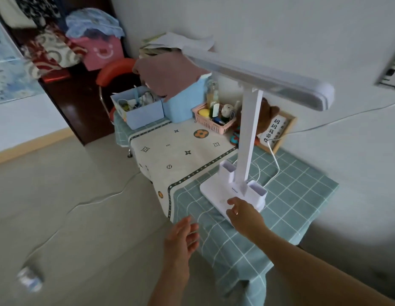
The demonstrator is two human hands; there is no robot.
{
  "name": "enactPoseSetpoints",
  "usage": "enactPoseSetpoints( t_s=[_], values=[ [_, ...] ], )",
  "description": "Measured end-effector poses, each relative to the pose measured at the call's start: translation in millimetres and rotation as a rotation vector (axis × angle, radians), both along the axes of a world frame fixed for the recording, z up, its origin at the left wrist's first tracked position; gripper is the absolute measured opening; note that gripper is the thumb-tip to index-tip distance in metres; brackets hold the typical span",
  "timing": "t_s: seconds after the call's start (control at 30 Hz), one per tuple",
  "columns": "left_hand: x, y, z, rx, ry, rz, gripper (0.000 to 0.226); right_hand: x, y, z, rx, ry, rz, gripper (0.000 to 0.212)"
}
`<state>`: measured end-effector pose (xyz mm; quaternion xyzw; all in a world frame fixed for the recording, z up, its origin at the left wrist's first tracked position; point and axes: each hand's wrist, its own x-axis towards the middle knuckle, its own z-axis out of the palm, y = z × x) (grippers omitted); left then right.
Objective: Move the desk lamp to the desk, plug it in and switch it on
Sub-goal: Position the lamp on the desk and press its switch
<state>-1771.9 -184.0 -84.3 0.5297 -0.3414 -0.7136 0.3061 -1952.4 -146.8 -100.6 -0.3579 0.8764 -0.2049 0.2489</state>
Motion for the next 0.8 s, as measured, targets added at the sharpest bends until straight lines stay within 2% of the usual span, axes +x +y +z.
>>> enactPoseSetpoints(
  t_s=[0.2, 0.3, 0.5, 0.8],
  values=[
    [19.8, 8.2, -34.8, 0.004, 0.023, 0.017, 0.010, 3.3, -1.6, -17.0, 0.101, 0.425, 0.252, 0.047],
    [26.3, 17.6, -54.8, 0.043, 0.053, 0.013, 0.014, 4.9, 0.8, -32.4, 0.138, 0.546, 0.307, 0.053],
    [43.2, 30.0, -87.3, 0.052, 0.083, -0.019, 0.025, 7.2, 1.7, -47.3, 0.143, 0.633, 0.333, 0.067],
    [49.9, 57.1, -104.6, -0.012, 0.139, -0.024, 0.020, 6.9, -1.4, -51.3, 0.118, 0.677, 0.347, 0.063]
  ],
)
